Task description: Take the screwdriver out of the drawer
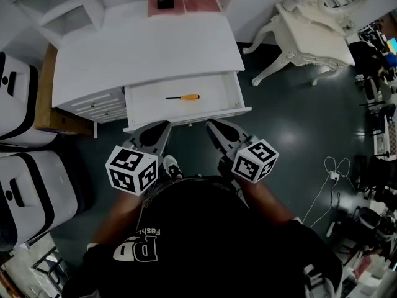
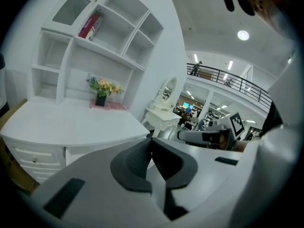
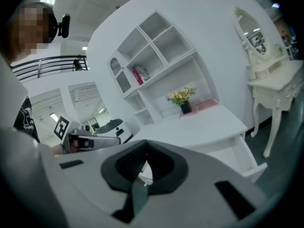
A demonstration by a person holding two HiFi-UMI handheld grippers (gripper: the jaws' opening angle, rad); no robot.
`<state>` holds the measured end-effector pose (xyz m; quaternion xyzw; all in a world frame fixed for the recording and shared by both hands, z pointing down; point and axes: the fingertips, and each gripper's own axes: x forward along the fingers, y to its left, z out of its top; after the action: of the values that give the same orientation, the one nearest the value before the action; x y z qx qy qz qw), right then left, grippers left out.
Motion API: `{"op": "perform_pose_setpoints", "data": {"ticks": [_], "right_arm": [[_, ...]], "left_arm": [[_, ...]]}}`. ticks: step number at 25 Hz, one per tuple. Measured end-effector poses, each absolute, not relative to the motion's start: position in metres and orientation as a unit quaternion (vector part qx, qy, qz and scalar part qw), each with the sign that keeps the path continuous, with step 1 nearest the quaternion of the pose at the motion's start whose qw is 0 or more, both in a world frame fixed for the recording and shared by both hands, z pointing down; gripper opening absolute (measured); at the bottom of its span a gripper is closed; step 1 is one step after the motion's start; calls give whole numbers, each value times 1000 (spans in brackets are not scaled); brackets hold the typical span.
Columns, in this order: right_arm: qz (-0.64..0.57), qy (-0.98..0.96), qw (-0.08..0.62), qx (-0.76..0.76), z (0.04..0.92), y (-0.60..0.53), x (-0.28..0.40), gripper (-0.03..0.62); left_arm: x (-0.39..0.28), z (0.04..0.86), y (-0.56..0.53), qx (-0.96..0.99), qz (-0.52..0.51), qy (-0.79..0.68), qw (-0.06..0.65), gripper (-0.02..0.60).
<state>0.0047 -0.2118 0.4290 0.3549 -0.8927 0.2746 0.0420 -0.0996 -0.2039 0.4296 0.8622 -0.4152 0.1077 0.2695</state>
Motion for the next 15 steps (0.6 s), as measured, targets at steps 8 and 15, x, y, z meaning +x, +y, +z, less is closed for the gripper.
{"op": "perform_pose_setpoints", "data": {"ticks": [8,15], "right_arm": [[268,-888,54,370,433,-230,-19,9],[257,-886,76,378,435,-239,-29,9]], "left_arm": [[-128,434,-219,865,108,-409,271,14],[-144,442,-224,864,111,-404,279,14]]}}
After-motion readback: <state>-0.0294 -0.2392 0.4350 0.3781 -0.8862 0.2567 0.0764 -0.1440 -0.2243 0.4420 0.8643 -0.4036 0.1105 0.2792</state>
